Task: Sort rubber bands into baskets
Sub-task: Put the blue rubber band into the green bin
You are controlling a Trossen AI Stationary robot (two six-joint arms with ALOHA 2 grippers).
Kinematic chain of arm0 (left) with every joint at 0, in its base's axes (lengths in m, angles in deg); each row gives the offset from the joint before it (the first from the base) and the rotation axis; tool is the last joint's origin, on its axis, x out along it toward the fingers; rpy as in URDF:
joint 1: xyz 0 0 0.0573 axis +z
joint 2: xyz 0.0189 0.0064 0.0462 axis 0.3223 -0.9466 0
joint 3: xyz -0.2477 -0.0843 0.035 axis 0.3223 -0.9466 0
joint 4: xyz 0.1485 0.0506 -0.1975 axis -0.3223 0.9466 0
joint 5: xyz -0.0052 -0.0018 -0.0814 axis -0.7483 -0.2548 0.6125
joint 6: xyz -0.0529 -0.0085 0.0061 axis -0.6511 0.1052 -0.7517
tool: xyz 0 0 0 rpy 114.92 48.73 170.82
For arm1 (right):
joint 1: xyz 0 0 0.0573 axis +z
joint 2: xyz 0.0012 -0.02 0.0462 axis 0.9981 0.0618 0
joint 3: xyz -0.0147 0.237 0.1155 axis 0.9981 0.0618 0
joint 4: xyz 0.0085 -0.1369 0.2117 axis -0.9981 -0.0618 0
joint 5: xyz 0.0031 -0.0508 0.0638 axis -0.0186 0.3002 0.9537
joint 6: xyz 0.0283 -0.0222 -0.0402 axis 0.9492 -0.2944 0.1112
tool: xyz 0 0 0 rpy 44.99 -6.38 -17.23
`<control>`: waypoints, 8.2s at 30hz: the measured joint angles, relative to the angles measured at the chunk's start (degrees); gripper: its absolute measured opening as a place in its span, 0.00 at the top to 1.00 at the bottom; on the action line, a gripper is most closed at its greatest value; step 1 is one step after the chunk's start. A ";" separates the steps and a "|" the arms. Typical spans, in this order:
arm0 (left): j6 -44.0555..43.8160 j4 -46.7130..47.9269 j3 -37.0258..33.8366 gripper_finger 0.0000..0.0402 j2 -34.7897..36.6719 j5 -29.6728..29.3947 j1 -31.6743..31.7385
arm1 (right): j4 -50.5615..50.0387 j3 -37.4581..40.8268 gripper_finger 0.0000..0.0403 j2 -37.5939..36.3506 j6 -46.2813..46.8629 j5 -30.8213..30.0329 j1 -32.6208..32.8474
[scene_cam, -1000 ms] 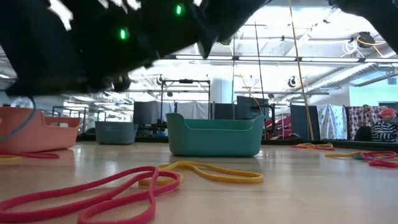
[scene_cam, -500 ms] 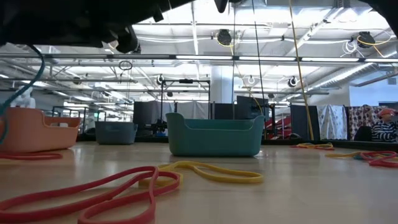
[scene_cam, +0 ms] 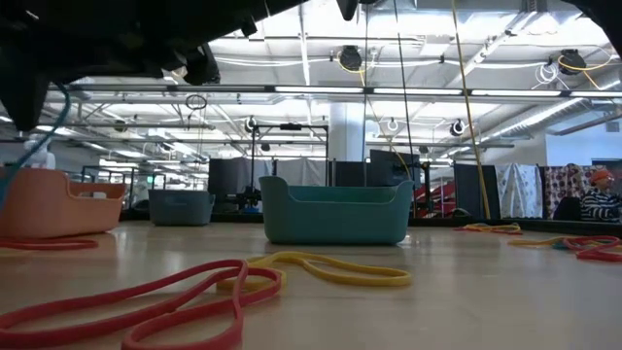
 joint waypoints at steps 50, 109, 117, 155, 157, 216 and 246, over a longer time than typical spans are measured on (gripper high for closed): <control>1.72 25.13 32.24 1.00 8.74 -6.73 1.19 | -32.37 -0.02 0.51 -9.88 11.43 -0.14 4.85; -12.09 47.18 31.95 1.00 4.90 2.64 -0.98 | -23.42 0.02 1.00 -6.75 1.08 -12.22 3.47; -16.32 47.56 31.14 1.00 5.33 7.00 -2.72 | -35.91 0.02 1.00 -8.89 10.78 -41.78 6.44; -4.08 46.69 31.14 1.00 5.35 -7.07 3.94 | 21.08 -0.02 1.00 7.90 2.93 4.96 -2.09; -3.81 46.57 31.14 1.00 5.35 -7.06 4.27 | 23.27 -0.02 1.00 9.15 4.65 5.46 -2.34; 39.25 3.13 31.14 1.00 -12.68 9.90 36.95 | -65.64 48.01 1.00 -68.35 51.22 -12.70 -0.83; 33.32 -6.91 31.17 1.00 -28.40 14.99 40.90 | -3.34 86.11 1.00 -88.47 27.24 -8.53 -3.19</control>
